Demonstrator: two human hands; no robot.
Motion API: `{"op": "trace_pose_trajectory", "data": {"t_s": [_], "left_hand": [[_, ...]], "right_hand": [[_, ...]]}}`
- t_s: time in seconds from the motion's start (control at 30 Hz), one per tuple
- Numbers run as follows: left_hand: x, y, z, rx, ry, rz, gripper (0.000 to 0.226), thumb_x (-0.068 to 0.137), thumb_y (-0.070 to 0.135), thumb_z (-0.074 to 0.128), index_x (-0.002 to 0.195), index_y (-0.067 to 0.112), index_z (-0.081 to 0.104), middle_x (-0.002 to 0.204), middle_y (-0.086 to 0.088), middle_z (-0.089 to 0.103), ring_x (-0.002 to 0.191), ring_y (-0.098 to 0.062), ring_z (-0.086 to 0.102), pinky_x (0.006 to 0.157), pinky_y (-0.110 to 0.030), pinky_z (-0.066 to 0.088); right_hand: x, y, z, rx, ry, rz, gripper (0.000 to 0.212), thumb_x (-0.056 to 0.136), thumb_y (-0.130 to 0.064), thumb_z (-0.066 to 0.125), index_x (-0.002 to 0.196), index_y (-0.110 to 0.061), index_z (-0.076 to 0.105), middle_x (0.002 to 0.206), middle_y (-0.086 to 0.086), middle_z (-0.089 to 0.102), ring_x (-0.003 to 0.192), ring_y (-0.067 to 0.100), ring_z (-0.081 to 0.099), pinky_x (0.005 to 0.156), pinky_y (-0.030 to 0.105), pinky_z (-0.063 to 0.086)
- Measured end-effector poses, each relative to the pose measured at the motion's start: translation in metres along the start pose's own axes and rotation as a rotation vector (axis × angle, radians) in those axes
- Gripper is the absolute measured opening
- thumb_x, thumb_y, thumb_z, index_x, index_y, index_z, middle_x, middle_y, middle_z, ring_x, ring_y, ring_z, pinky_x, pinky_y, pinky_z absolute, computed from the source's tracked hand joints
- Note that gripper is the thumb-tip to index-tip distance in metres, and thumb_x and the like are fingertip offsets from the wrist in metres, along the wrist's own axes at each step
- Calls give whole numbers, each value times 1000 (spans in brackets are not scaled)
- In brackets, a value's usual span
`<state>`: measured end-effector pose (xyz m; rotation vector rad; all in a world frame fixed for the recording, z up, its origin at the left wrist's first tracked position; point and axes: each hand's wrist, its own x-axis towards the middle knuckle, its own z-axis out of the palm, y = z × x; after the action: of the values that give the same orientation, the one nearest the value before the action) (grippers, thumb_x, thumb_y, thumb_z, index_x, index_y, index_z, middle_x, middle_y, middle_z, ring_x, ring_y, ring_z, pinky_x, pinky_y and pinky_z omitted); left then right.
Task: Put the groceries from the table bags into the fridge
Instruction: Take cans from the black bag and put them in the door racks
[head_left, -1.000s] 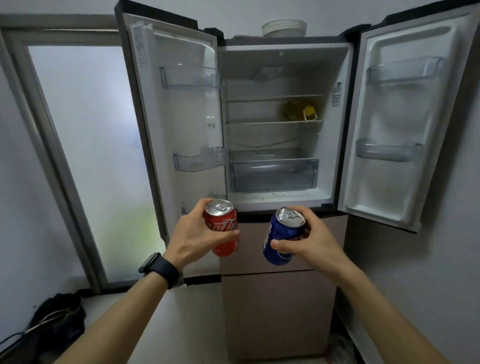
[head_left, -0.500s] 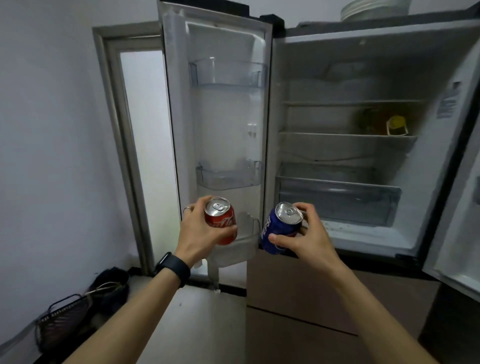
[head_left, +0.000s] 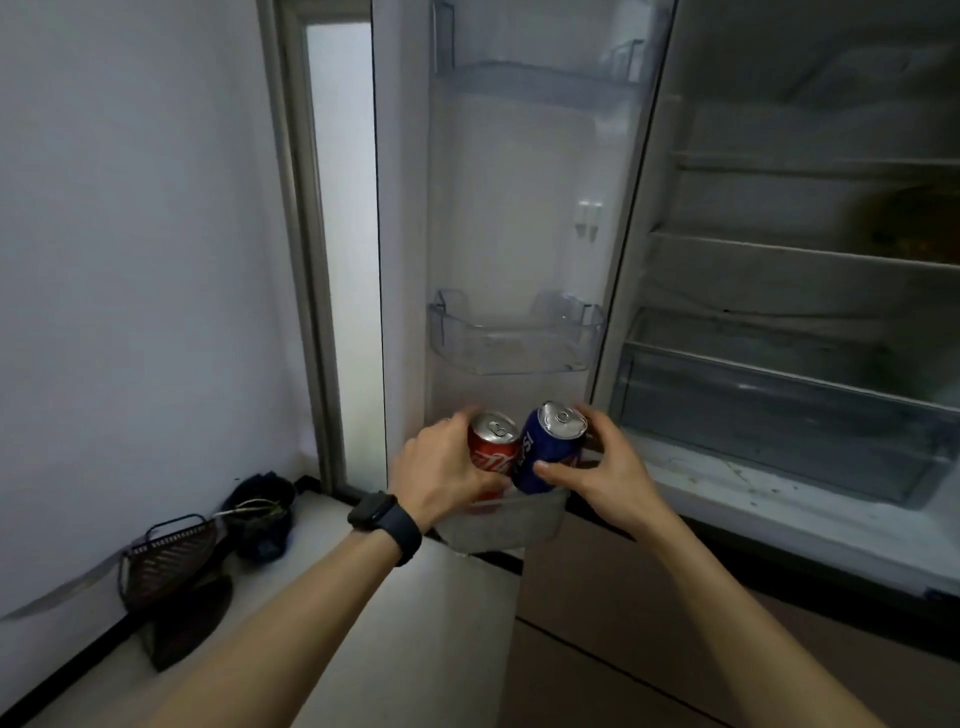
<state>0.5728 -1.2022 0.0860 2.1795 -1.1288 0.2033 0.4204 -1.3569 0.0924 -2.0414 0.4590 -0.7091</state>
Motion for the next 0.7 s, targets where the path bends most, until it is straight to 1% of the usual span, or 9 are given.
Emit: {"op": "trace_pose_trajectory", "data": {"t_s": [0.07,0.13,0.2,0.33,0.4,0.5,0.6,0.67,0.7], "left_hand": [[3,1,0,55,-65,-48,91,62,65,81,136,26,46,121,4,67,104,-19,67,87,-38,57],[8,6,-3,99,-121,-53,89,61,68,79,132,26,45,118,2,68,100,-22,68,84,-41,58],[22,12,-8,139,-168,-58,84,62,67,78,127,24,45,115,1,68,97,-24,67,82,-43,58],[31,14,-16,113,-349,-95,59,76,40,79,119,19,44,116,-5,65,95,-25,64,81,-43,58],[17,32,12,155,-418,-265,56,81,28,74,125,15,42,118,-9,64,98,-27,63,82,-43,58],[15,18,8,122,-415,-287,62,81,23,74,131,12,39,122,-13,60,104,-29,61,87,-44,57],[25,19,6,202,-390,-222,71,73,36,83,129,13,45,124,-11,57,105,-29,59,86,-42,56],[28,15,3,253,-346,-204,68,72,42,83,125,17,49,121,-8,59,101,-27,60,81,-40,56],[29,15,1,265,-330,-200,66,71,44,84,123,18,51,119,-6,61,99,-25,61,79,-39,56]], "right_hand": [[8,5,-2,-86,-76,-5,70,75,-22,87,126,-39,44,122,-20,55,111,3,54,90,20,46],[14,5,-7,-150,-122,7,70,76,-22,86,128,-40,42,127,-8,57,105,7,59,79,18,49],[19,1,-17,-230,-167,15,71,76,-22,85,126,-40,39,126,-4,59,99,6,62,73,16,48],[23,4,-15,-369,-151,-6,68,77,-29,83,128,-36,40,130,-3,57,104,11,57,78,19,45],[23,40,-19,-392,-306,-4,65,79,-30,82,131,-29,43,132,-2,56,105,9,53,82,20,43],[21,42,2,-414,-298,-62,64,80,-31,80,134,-24,45,132,0,59,105,9,51,84,23,41],[28,31,-6,-544,-206,-127,66,78,-44,76,134,-21,49,130,2,60,112,20,49,86,30,43],[34,24,-6,-679,-192,-161,70,75,-55,75,132,-21,53,129,3,61,114,25,51,90,35,44],[37,21,-6,-693,-206,-172,72,73,-59,76,131,-21,54,126,3,63,111,25,55,87,34,45]]}}
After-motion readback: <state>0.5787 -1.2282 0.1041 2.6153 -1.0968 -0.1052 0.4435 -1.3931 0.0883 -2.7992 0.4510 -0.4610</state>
